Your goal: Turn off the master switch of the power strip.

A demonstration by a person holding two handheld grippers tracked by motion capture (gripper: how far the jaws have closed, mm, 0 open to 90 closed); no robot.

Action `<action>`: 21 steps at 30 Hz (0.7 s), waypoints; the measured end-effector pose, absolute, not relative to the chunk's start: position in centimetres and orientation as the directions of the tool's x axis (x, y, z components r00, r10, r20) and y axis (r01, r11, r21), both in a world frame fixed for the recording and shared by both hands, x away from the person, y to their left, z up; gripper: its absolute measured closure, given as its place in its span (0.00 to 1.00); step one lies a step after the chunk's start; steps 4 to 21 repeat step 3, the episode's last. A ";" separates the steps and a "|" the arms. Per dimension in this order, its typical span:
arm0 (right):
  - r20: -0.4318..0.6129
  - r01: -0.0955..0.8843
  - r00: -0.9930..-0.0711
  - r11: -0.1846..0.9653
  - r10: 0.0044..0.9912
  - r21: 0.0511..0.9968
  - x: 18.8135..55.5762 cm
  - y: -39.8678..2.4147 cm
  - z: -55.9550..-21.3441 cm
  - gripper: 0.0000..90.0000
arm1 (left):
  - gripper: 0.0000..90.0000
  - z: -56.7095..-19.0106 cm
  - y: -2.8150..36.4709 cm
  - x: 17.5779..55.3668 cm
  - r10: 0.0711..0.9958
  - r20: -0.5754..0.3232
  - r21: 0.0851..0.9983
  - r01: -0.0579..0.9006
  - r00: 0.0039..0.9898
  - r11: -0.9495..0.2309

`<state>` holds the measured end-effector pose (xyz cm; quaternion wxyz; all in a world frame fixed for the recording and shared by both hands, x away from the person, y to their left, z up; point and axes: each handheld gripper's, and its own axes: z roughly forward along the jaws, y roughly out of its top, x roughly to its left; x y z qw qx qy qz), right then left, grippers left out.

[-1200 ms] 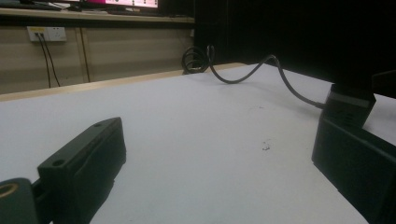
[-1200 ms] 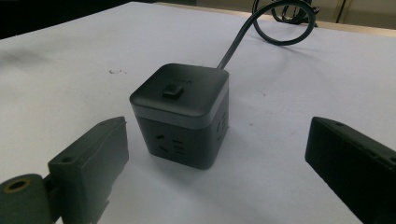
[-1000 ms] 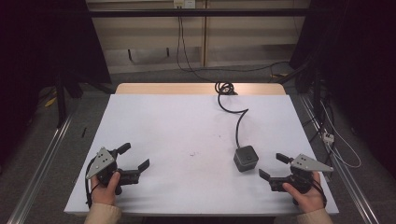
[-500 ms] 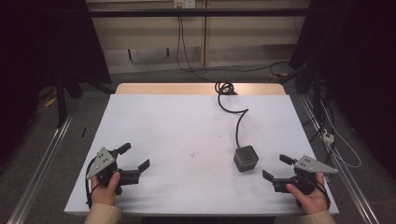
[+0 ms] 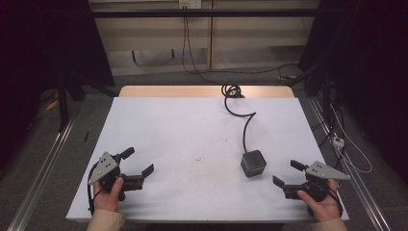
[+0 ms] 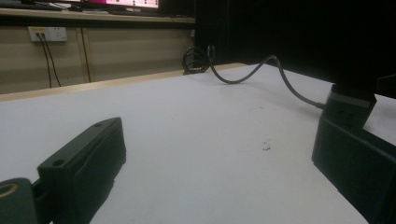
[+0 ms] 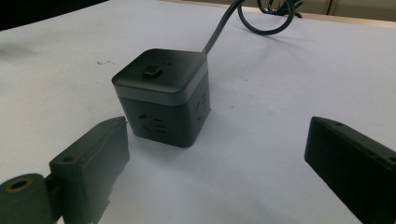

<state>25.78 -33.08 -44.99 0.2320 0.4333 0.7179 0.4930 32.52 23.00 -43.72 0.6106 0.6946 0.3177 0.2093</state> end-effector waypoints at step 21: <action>0.097 0.397 -0.517 0.137 0.851 0.908 25.8 -33.0 -45.0 0.07 | 0.03 -43.7 22.9 32.5 0.696 -0.097 0.981 0.188 0.711 -0.055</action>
